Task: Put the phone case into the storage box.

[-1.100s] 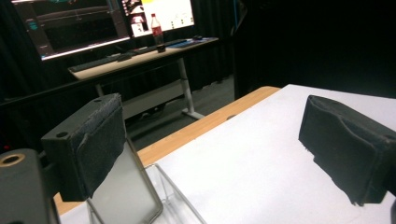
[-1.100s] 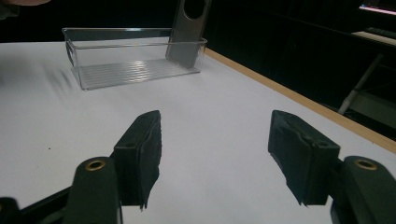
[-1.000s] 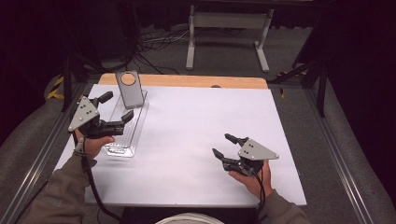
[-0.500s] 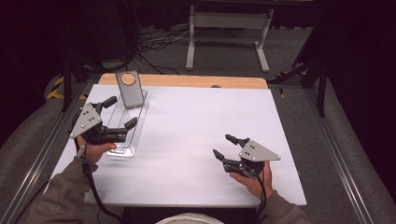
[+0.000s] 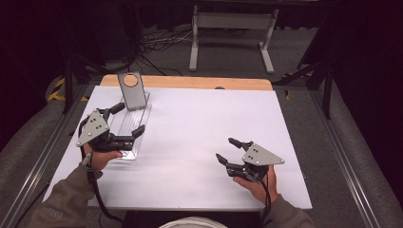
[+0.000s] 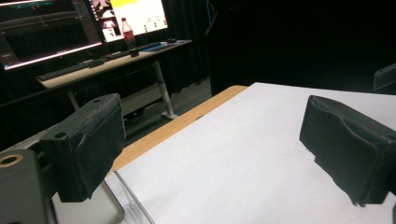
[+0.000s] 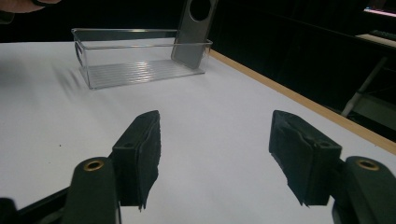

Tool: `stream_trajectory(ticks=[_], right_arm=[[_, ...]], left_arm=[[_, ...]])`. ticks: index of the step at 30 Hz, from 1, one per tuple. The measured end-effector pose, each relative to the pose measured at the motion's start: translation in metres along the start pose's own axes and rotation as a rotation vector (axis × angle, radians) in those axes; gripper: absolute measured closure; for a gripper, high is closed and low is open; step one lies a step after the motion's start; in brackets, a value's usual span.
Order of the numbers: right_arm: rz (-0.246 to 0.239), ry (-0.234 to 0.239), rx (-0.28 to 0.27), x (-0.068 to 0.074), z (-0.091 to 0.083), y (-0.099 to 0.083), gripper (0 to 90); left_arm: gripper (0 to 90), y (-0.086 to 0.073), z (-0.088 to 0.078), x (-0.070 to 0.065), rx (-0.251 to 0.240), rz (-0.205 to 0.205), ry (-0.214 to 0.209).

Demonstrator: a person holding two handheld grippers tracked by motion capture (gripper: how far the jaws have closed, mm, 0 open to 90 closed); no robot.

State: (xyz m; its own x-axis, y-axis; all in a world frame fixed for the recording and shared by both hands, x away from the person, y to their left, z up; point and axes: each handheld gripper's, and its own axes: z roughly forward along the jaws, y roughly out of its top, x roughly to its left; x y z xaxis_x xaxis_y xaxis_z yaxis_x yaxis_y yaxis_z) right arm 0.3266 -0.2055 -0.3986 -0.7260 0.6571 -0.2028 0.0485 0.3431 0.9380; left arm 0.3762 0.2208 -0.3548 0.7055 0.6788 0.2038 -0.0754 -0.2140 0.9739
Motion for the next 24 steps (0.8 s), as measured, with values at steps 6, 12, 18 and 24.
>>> stream_trajectory(ticks=[6, 12, 18, 24], right_arm=[[0.001, 0.004, -0.005, 0.000, -0.001, 0.000, 33.2], [-0.002, 0.010, -0.002, 0.002, 0.000, 0.000, 26.7], [0.000, 0.003, -0.011, 0.004, 0.000, 0.000, 17.3], [0.004, 0.005, -0.019, 0.005, -0.001, 0.001, 11.5]], left_arm=[[7.4, -0.002, 0.002, -0.006, 0.013, 0.000, -0.019], [7.4, -0.003, 0.003, -0.012, 0.016, 0.002, -0.039], [7.1, -0.006, 0.005, -0.017, 0.027, 0.005, -0.054], [5.7, -0.006, 0.004, -0.020, 0.026, 0.012, -0.067]])
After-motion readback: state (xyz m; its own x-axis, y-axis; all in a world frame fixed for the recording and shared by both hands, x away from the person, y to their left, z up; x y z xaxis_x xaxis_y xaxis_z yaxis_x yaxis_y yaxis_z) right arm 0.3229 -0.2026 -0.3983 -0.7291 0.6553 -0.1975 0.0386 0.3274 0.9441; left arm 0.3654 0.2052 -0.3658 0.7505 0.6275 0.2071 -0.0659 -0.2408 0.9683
